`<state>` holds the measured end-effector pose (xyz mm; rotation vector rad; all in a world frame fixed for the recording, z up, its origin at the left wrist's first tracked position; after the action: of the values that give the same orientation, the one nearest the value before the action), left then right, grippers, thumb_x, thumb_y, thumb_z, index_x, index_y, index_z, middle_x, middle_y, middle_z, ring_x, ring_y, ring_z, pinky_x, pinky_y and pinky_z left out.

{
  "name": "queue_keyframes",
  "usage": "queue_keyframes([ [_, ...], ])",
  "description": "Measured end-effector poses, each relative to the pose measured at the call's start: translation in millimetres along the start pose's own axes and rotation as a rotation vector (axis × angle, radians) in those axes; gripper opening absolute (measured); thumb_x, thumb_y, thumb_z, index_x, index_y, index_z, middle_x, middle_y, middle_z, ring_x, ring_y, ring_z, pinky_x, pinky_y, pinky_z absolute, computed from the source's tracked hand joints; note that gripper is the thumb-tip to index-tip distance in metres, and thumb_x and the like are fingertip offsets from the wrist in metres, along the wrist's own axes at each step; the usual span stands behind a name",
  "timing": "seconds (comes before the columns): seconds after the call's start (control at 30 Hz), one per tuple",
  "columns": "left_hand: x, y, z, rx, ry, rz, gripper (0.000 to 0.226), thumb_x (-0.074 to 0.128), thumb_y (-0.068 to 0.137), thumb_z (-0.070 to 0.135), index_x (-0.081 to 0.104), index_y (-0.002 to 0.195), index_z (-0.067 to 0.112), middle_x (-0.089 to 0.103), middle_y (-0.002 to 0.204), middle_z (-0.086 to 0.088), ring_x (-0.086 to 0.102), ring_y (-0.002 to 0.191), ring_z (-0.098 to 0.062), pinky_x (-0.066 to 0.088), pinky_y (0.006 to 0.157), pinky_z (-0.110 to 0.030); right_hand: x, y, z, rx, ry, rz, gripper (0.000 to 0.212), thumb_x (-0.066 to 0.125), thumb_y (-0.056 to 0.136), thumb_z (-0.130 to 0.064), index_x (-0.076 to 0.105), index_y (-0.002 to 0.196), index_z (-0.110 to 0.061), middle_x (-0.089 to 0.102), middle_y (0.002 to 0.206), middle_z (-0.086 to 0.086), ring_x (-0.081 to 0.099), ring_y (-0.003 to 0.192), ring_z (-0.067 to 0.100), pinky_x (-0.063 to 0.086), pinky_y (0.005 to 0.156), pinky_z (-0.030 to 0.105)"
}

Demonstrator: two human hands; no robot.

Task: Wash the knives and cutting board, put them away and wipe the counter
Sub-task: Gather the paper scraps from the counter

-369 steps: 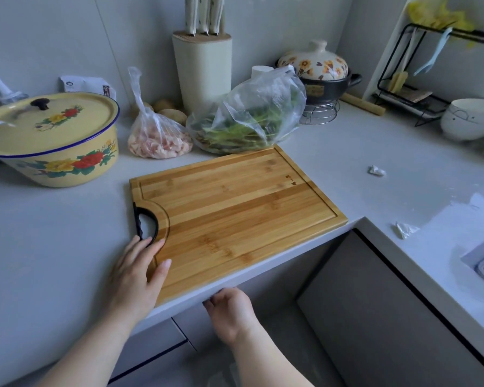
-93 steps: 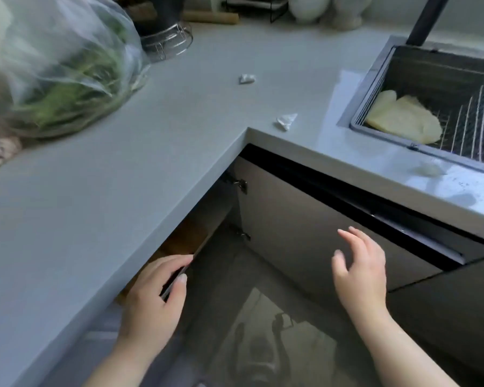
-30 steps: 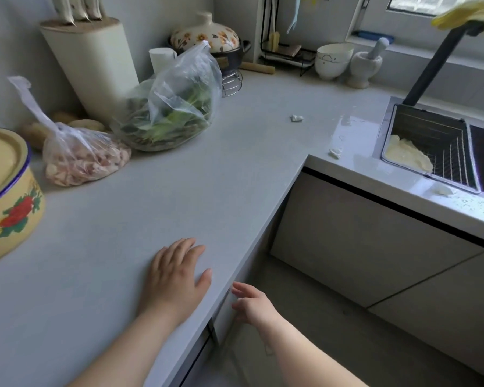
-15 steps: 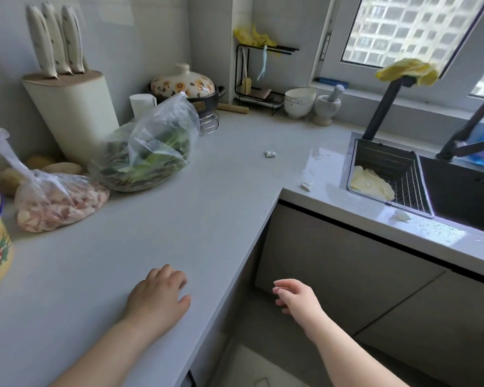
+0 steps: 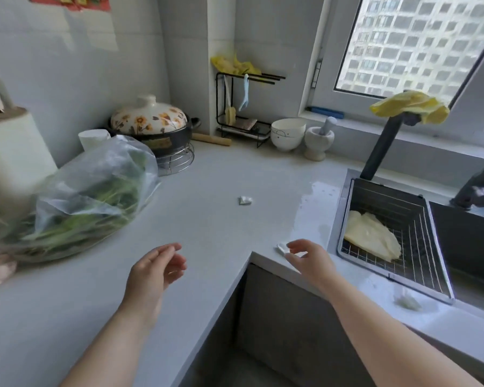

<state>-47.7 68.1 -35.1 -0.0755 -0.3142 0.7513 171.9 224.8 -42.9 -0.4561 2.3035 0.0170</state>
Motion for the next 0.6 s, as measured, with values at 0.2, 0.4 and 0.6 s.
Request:
queue_keyframes([
  [0.2, 64, 69, -19, -0.219, -0.641, 0.071, 0.032, 0.04, 0.094, 0.023, 0.065, 0.075, 0.017, 0.069, 0.066, 0.001, 0.068, 0.056, -0.009, 0.056, 0.052, -0.022, -9, 102, -19, -0.137, -0.221, -0.169, 0.038, 0.051, 0.093, -0.022, 0.049, 0.131, -0.019, 0.053, 0.13, 0.001, 0.054, 0.11, 0.018, 0.039, 0.08, 0.022],
  [0.4, 76, 103, -29, -0.204, -0.758, 0.048, 0.095, 0.09, 0.014, 0.04, 0.061, 0.1, 0.011, 0.074, 0.088, -0.007, 0.071, 0.08, -0.018, 0.058, 0.067, -0.037, 38, 168, -62, -0.354, -0.416, -0.231, 0.043, 0.045, 0.095, -0.019, 0.042, 0.138, -0.019, 0.04, 0.141, 0.005, 0.039, 0.129, 0.023, 0.034, 0.098, 0.024],
  [0.6, 58, 137, -33, -0.214, -0.766, 0.05, 0.102, 0.09, 0.007, 0.04, 0.06, 0.101, 0.011, 0.074, 0.086, -0.006, 0.072, 0.079, -0.018, 0.059, 0.064, -0.036, 64, 199, -71, -0.33, -0.472, -0.18, 0.03, 0.041, 0.096, -0.019, 0.062, 0.117, -0.015, 0.052, 0.126, 0.008, 0.042, 0.121, 0.026, 0.038, 0.089, 0.025],
])
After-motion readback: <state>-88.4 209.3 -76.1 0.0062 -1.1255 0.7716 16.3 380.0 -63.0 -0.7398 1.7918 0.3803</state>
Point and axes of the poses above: each hand's wrist, its own y-axis towards the middle knuckle, its own x-axis out of the palm, z = x × y, the point moved 3 cm from there along y, towards the middle knuckle
